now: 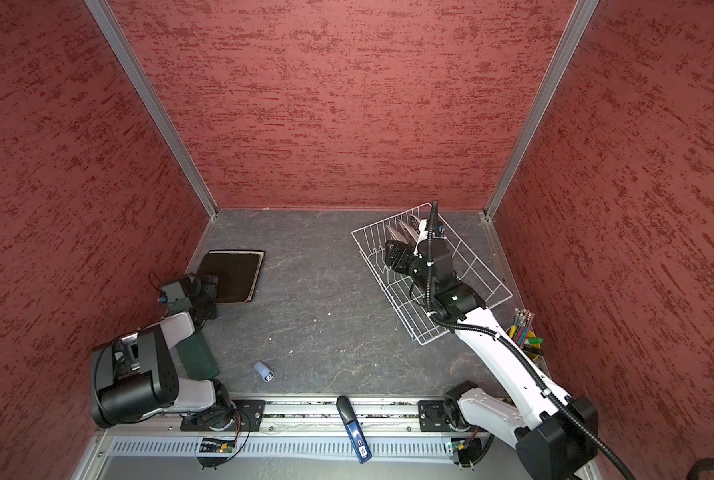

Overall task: Unload the plates from the dish rack
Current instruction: 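Lower the brown plate onto the flowered plate with the left gripper, then open the left gripper off the brown plate while the right gripper moves over the rack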

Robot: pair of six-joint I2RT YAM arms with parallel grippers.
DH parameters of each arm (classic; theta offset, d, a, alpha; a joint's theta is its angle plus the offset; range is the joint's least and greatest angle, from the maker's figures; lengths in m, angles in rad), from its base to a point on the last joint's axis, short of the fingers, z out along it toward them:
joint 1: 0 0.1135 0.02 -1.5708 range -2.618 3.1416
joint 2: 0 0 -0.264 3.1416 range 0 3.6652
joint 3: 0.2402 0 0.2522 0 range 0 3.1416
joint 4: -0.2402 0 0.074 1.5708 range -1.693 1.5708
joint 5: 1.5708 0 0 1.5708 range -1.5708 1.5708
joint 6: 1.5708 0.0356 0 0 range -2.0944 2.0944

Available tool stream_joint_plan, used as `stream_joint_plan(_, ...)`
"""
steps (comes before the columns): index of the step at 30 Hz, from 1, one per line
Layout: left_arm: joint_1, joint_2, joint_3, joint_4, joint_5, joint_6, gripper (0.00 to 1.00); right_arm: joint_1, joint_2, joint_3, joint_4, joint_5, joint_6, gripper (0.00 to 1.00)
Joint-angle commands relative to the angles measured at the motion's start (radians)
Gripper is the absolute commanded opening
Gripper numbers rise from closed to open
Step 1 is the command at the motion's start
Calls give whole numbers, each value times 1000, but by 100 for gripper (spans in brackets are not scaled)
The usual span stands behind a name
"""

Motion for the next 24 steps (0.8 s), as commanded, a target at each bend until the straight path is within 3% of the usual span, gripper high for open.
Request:
stream_joint_plan(1, -27, 2, 53, -5, -31, 66, 96, -11, -24, -11, -6, 14, -11, 84)
stream_joint_plan(12, -36, -32, 33, -32, -53, 42, 97, -46, -14, -10, -35, 4, -34, 84)
stream_joint_plan(20, -37, -84, -1, -10, -7, 98, 98, -57, 60, 92, -205, 35, -126, 84)
stream_joint_plan(24, -24, -123, -41, -21, -1, 66, 98, -58, 104, 148, -280, 71, -155, 84)
